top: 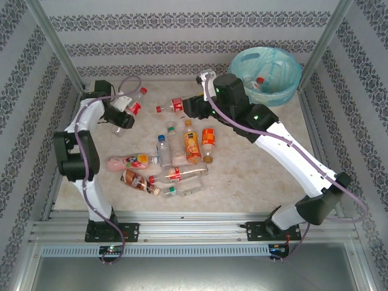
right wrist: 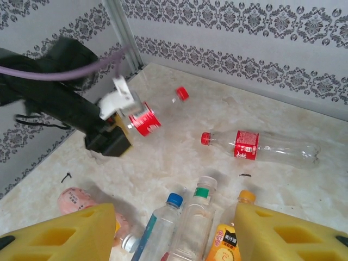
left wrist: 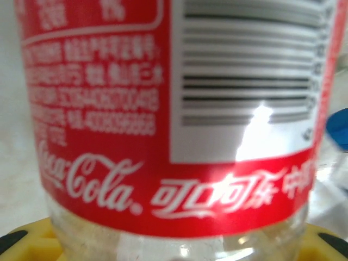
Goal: Put the plastic bottles in the bin
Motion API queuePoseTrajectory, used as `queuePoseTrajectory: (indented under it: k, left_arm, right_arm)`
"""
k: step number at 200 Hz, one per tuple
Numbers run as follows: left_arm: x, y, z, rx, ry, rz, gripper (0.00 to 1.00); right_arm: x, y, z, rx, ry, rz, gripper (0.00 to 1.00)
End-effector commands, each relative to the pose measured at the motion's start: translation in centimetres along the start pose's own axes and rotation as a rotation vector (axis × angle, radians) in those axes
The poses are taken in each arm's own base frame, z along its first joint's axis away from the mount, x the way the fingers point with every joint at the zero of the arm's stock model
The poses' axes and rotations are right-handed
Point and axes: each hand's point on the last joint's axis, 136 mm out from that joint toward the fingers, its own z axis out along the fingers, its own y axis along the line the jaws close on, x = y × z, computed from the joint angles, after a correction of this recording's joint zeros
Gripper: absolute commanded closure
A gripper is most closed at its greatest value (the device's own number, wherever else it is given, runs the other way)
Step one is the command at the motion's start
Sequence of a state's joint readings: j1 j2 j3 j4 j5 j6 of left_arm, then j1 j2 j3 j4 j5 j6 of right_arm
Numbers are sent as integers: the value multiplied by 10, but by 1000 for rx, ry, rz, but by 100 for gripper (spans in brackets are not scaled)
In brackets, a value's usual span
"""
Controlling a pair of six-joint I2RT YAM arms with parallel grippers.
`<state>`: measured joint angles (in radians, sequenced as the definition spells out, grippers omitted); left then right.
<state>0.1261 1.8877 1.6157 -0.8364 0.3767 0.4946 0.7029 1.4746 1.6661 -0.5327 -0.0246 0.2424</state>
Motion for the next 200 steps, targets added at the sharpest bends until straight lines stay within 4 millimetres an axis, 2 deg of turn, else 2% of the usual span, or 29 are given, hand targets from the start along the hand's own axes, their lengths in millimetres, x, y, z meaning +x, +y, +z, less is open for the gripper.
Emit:
queuePoseTrajectory:
  k: [1, 18, 58, 91, 108, 125, 153, 200]
  left_arm:
    - [-45, -23, -58, 5, -190, 12, 50]
    - [-69, -55, -89, 11, -286, 80, 50]
    - [-115, -153, -162, 156, -600, 175, 52]
    - [-114, -248, -198, 379, -771, 331, 51]
    - [-108, -281, -204, 446, -788, 379, 51]
    - [-101, -304, -206, 494, -791, 411, 52]
    - [-87, -334, -210, 570, -799, 476, 52]
    - [-77, -348, -210, 612, -790, 511, 52]
  right_arm:
    - [-28, 1, -24, -25, -90, 42, 40]
    - [-38, -1, -36, -42, -128, 64, 39]
    - [-58, -11, -67, -67, -216, 122, 37]
    - [-65, -12, -89, -138, -271, 171, 35]
    - [-67, -11, -98, -175, -303, 185, 34]
    - [-68, -6, -105, -223, -330, 185, 34]
    - [-67, 3, -104, -282, -333, 185, 33]
    - [-73, 12, -99, -345, -337, 174, 34]
